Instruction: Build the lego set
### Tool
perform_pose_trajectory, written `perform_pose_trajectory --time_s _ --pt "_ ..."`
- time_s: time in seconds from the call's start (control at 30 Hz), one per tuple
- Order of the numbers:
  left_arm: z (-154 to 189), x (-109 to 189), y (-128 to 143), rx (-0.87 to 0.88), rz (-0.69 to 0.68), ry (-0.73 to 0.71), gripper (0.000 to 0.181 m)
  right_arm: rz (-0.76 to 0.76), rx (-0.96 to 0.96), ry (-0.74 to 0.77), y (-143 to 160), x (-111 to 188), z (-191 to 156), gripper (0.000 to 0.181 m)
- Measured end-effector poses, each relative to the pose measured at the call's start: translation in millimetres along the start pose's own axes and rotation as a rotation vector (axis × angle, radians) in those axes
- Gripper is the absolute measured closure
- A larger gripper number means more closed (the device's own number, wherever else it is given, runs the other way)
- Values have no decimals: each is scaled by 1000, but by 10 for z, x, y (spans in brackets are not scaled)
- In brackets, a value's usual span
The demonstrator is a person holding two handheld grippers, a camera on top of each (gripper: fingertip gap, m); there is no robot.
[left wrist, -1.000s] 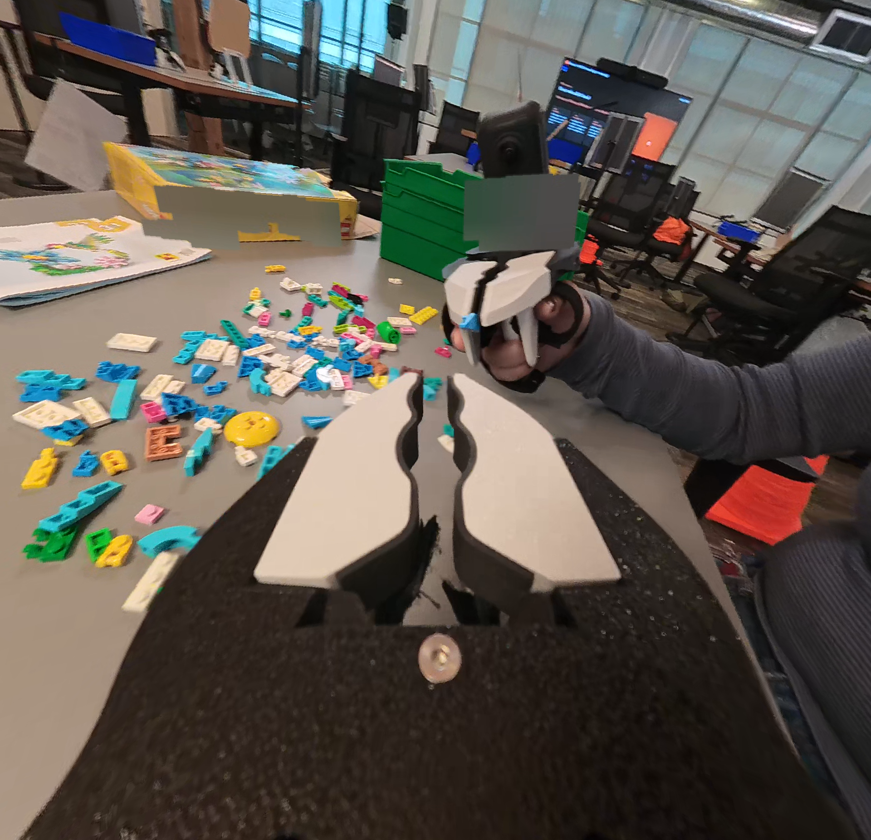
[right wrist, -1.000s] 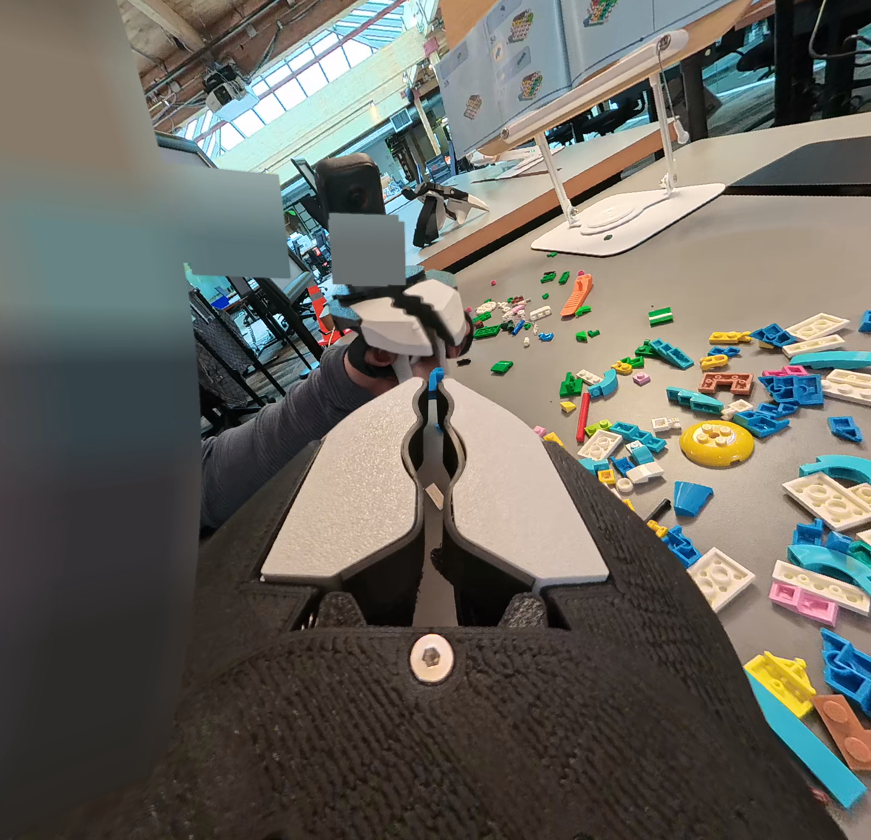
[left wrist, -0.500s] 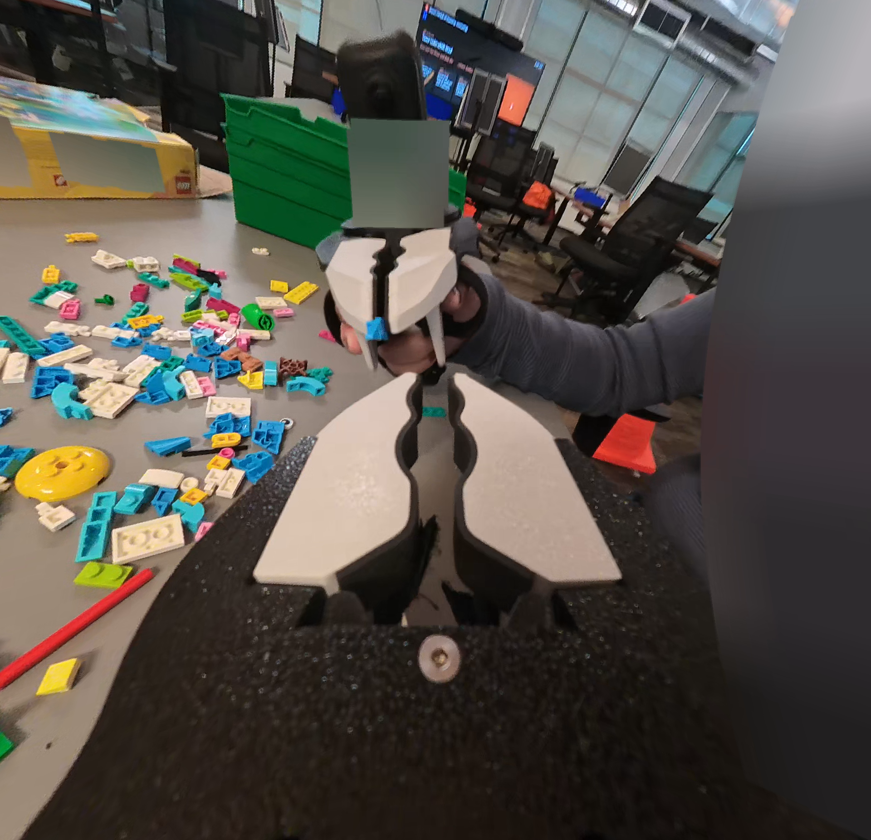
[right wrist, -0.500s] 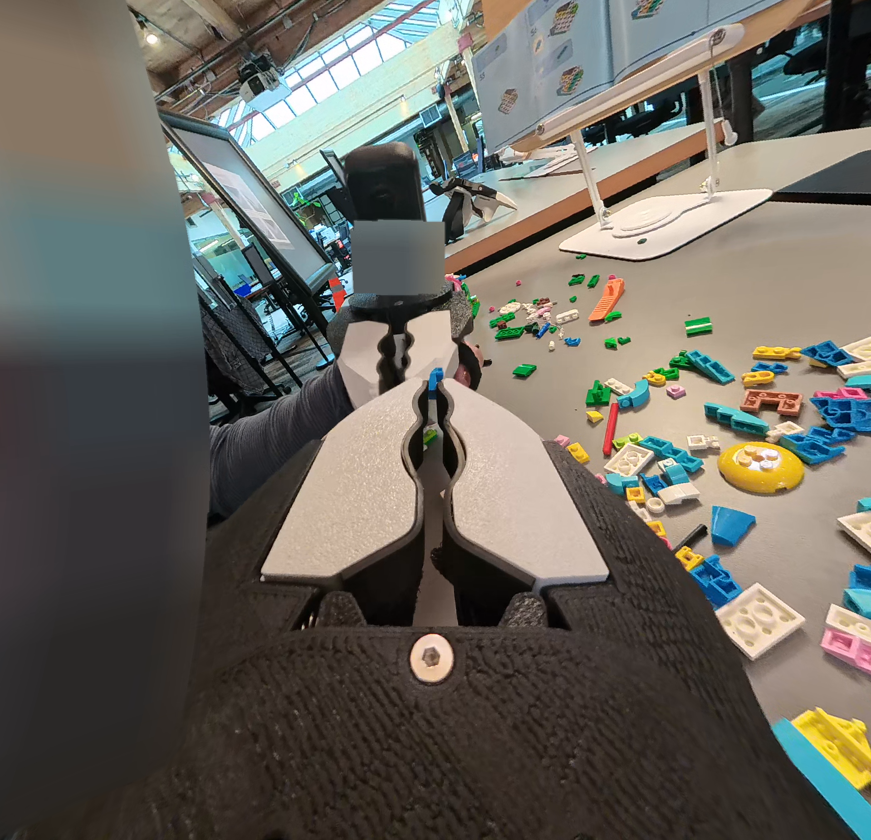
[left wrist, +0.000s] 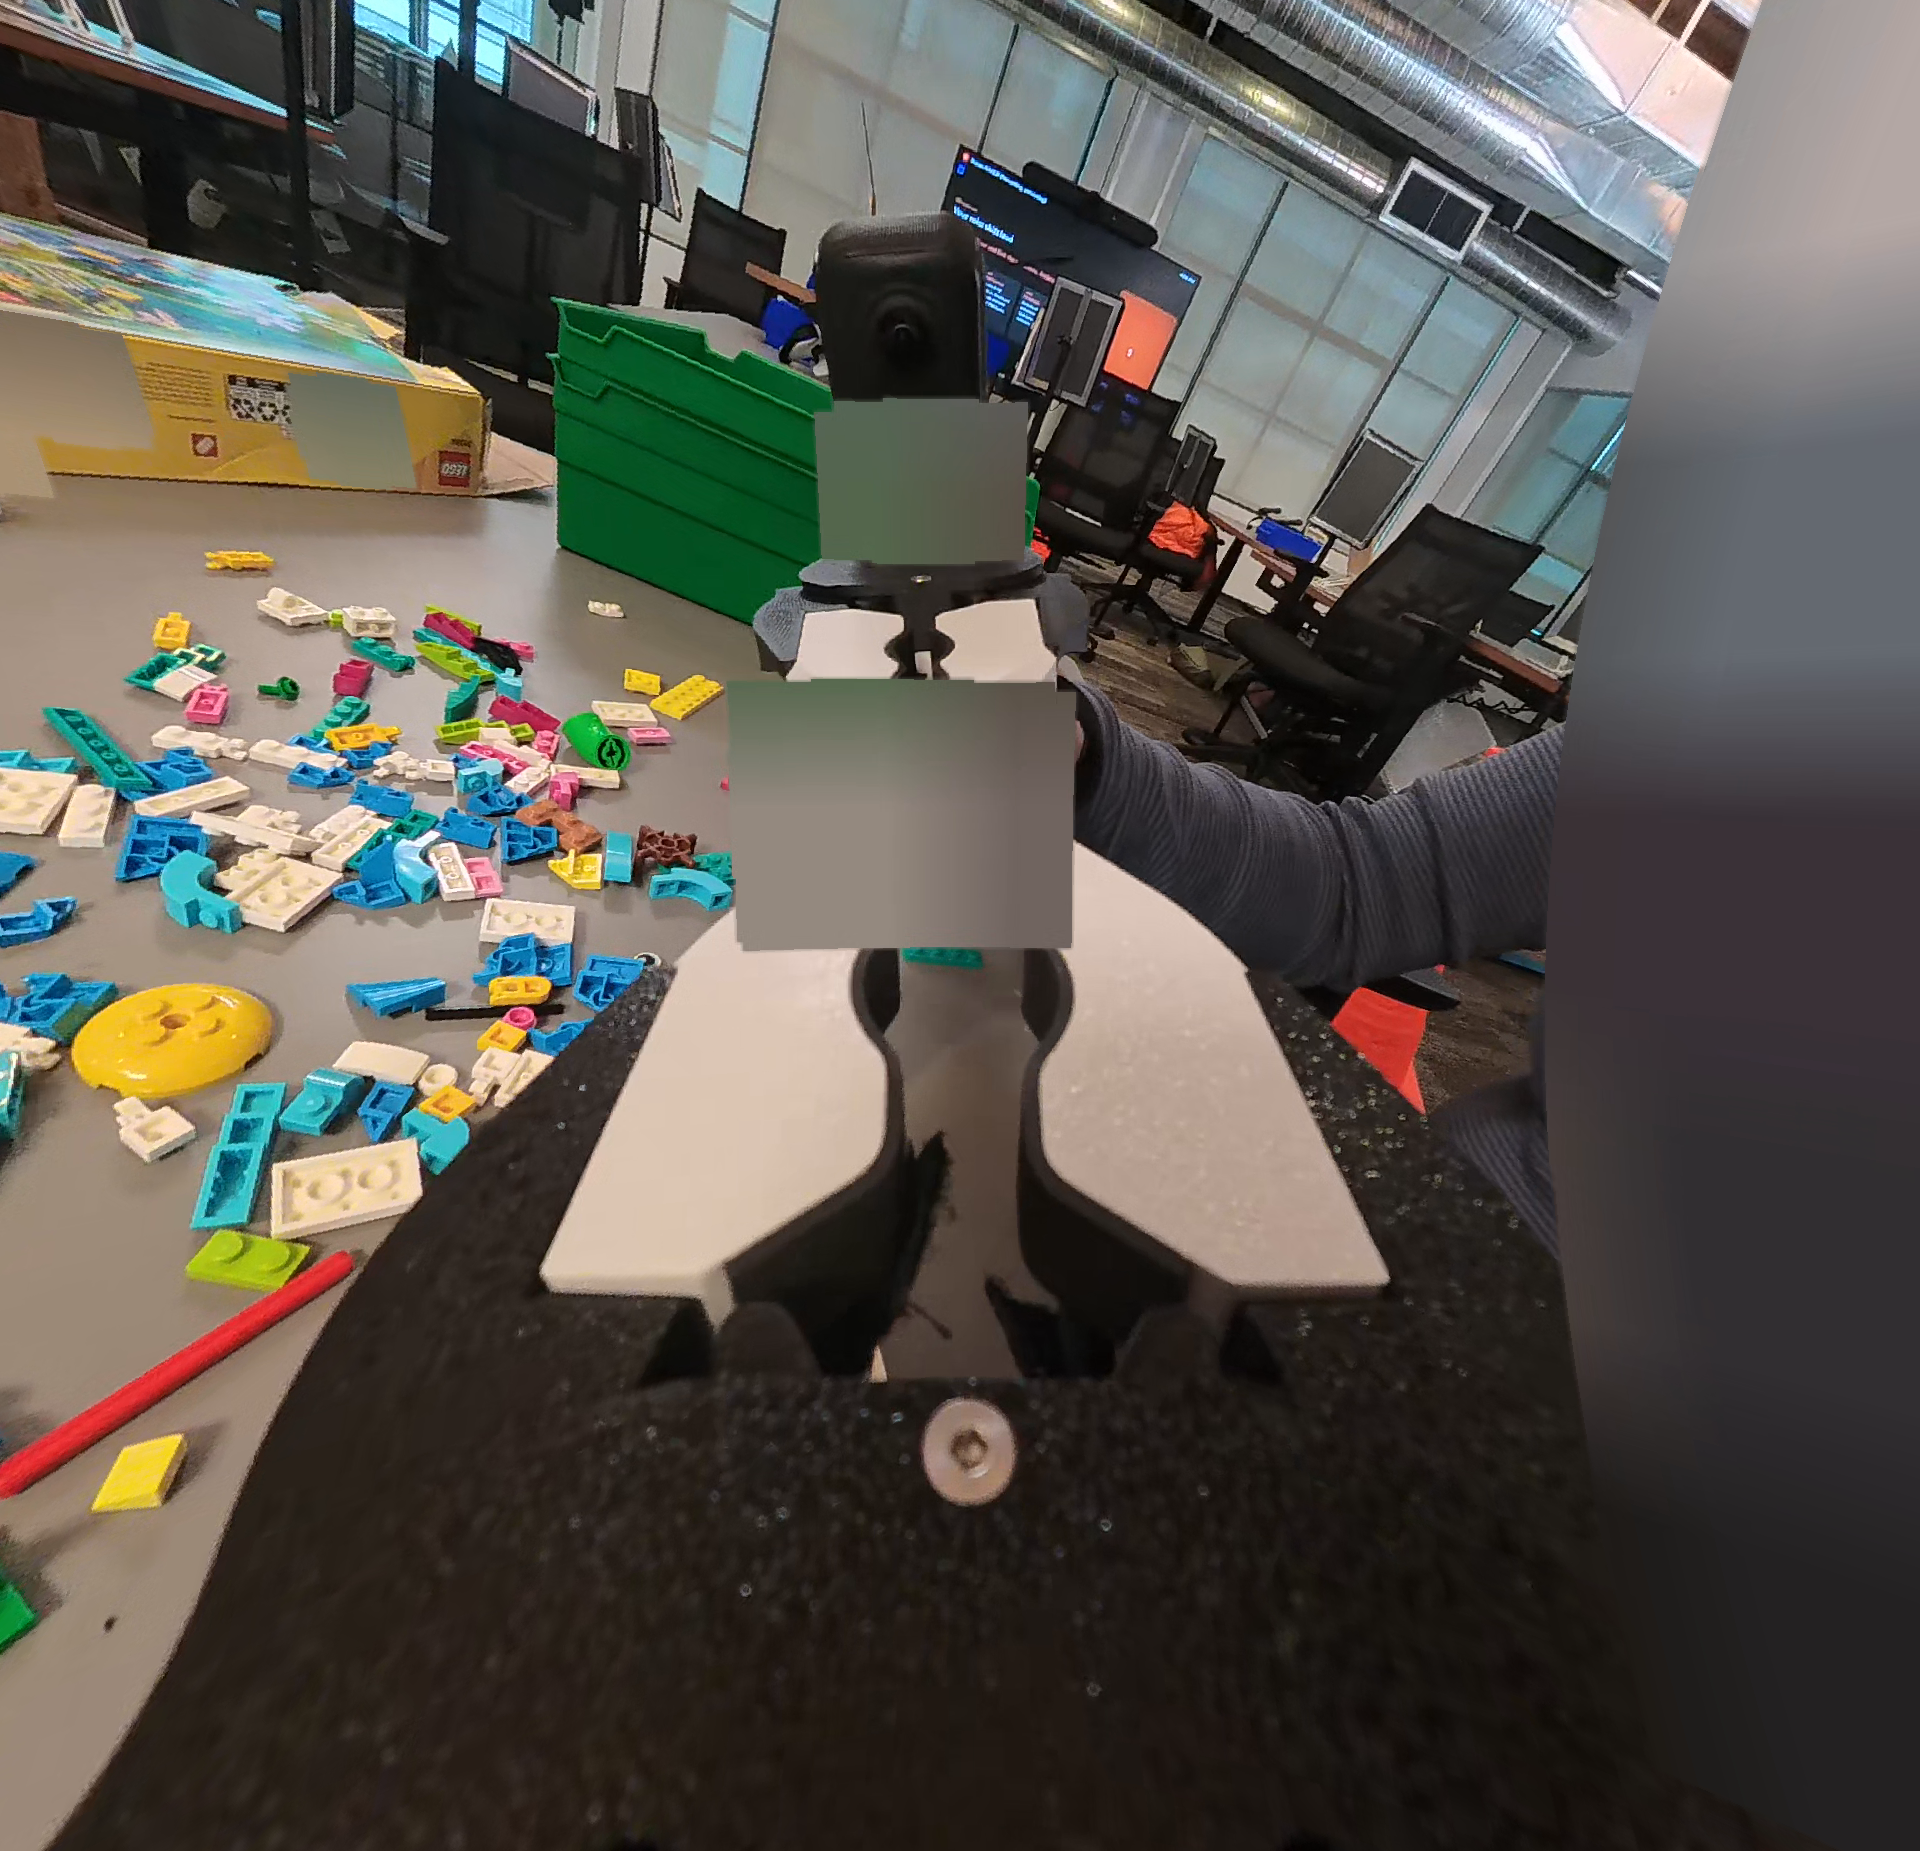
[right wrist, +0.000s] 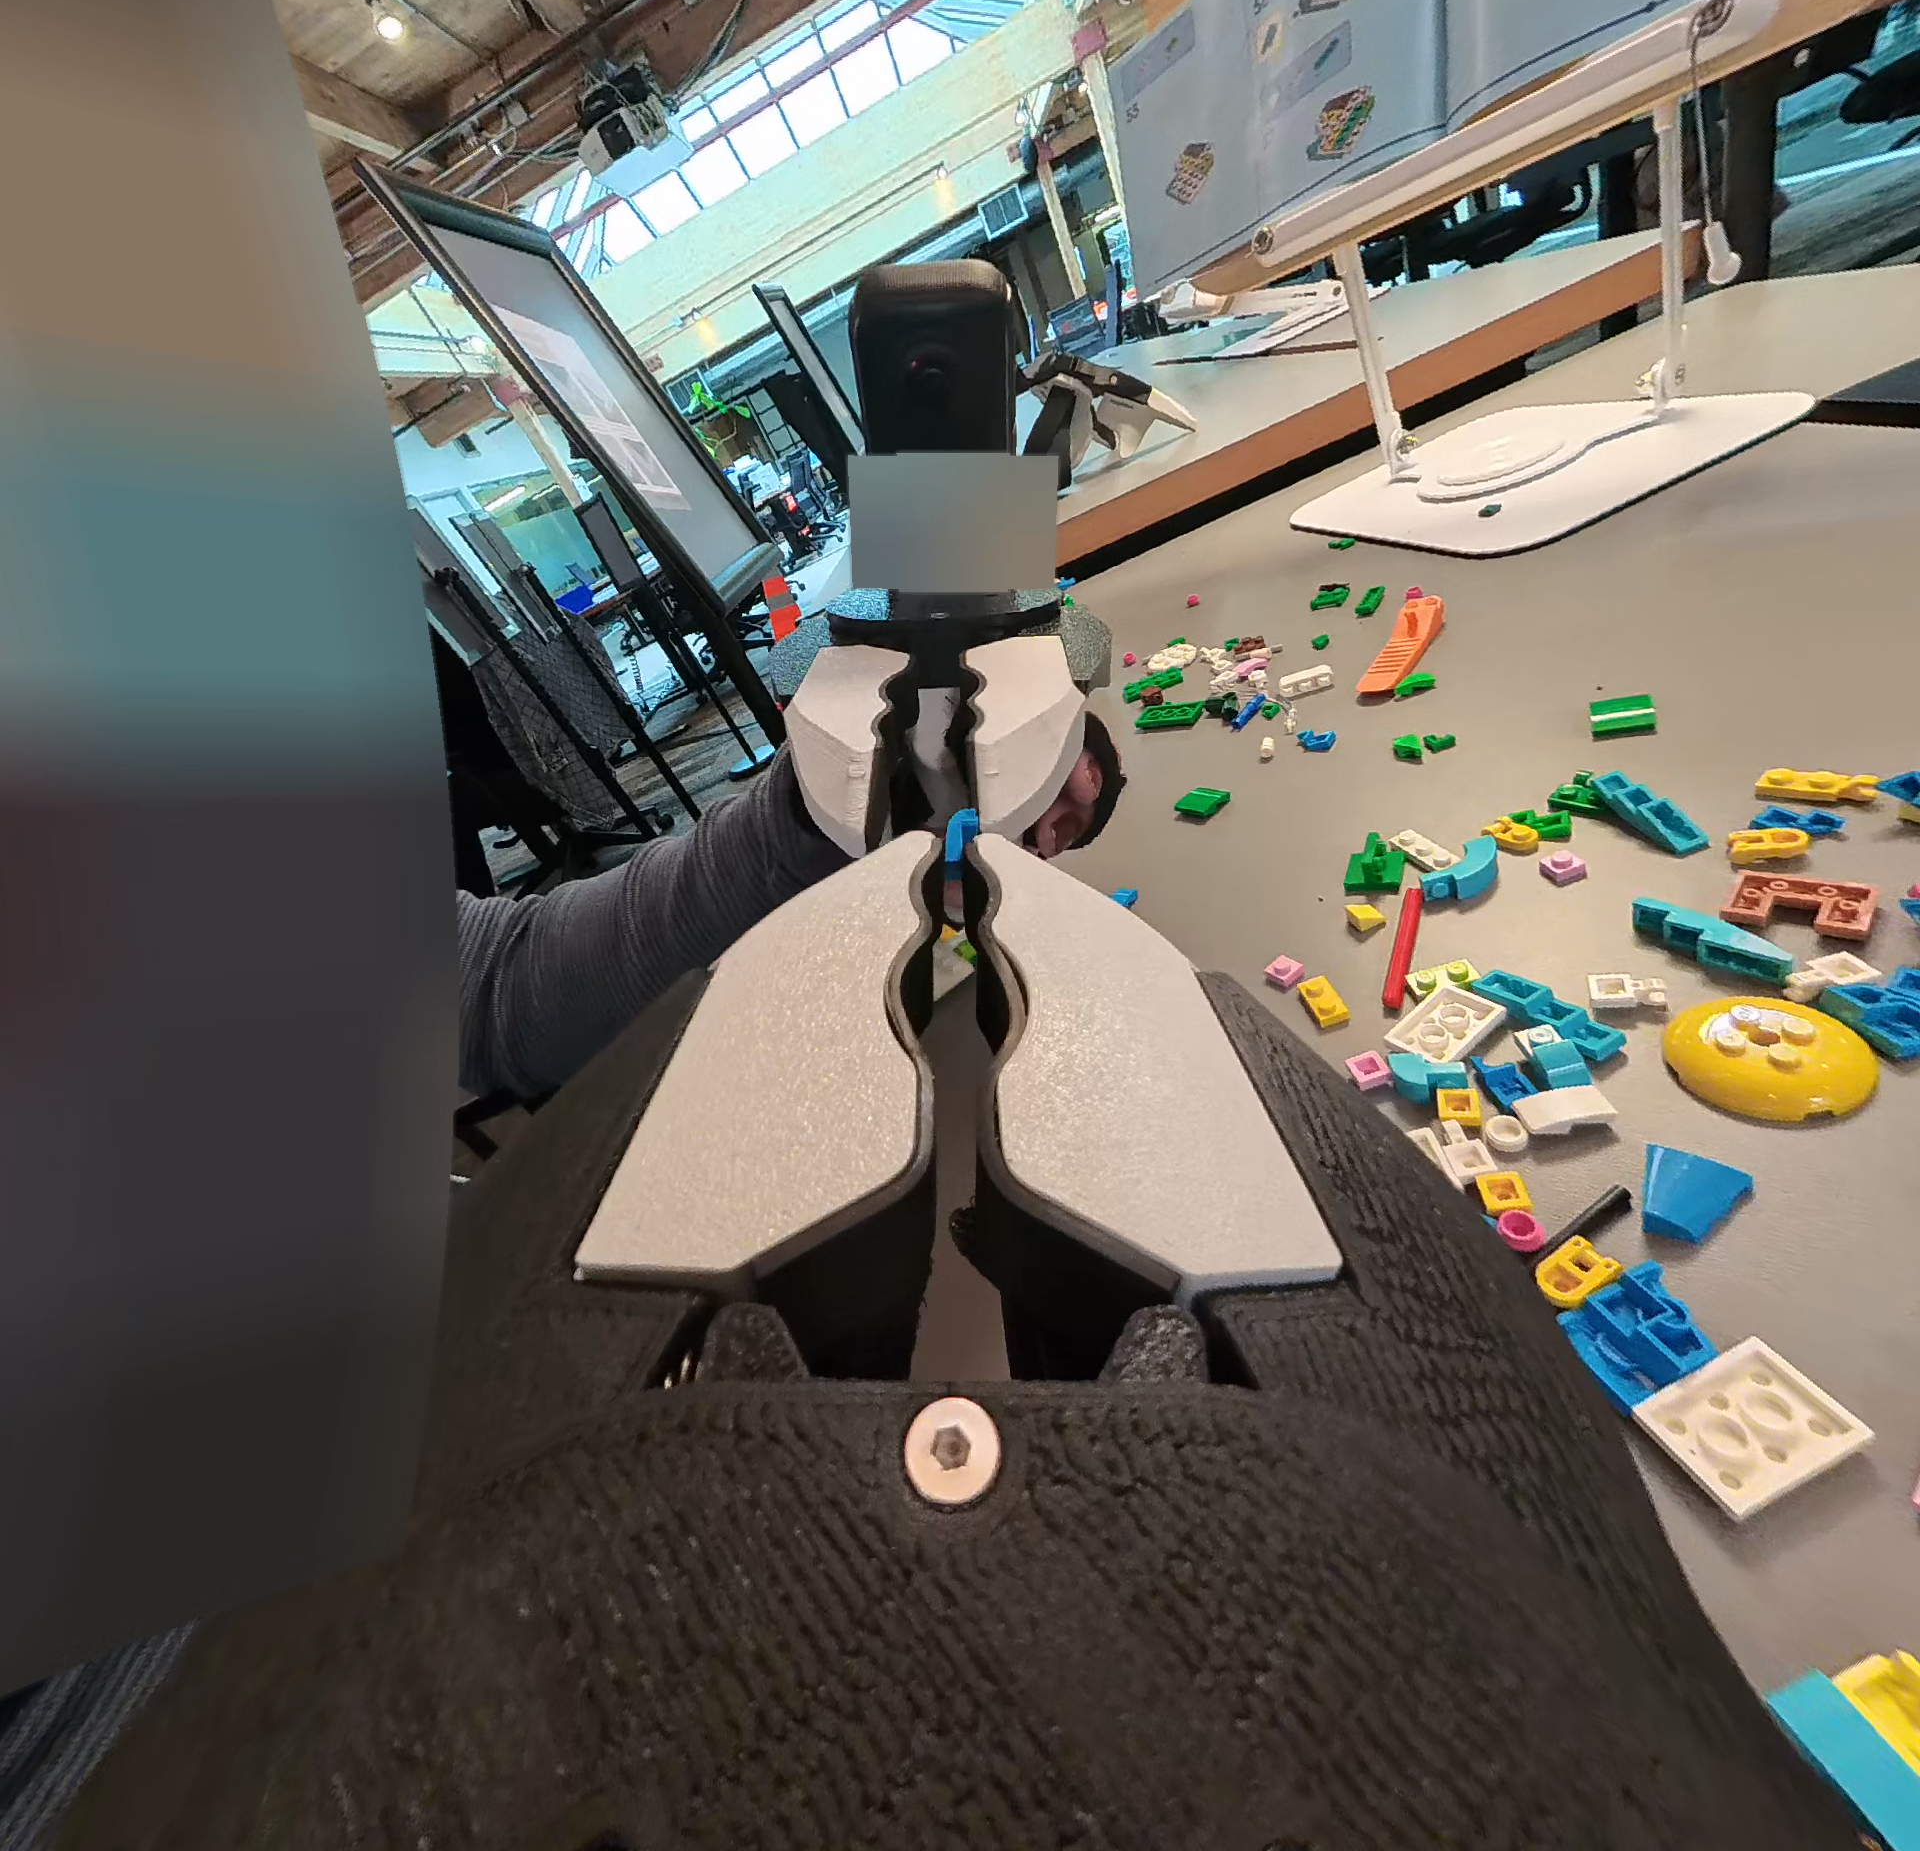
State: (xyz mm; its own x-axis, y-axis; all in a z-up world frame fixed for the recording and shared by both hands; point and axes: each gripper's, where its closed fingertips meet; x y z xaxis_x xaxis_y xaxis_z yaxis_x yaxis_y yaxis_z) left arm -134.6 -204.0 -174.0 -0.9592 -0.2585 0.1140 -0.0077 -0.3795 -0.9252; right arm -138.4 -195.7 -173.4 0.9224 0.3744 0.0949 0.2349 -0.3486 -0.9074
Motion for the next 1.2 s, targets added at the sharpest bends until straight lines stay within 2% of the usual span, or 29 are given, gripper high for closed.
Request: perform_pose_trajectory --time_s 0.57,0.93,1.2 --pt "72 13 -40 21 30 62 161 14 14 -28 -24 -6 -58 180" --pt "90 9 -44 50 39 98 174 6 61 -57 -14 -20 -133 180" --pt "70 -7 -50 58 44 89 165 2 76 -30 -3 -11 -94 180"
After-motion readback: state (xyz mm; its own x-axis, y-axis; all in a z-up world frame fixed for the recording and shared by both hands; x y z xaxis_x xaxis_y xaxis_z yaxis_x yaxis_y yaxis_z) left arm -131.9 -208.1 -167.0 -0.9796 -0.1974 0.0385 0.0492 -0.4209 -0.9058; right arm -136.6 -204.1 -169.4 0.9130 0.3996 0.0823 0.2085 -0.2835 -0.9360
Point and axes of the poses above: each gripper's, where its closed fingertips meet, x back along the fingers, y out of its underside, z = x × y across the jaws, and after that the axes turned 7 degrees about -z, right-handed
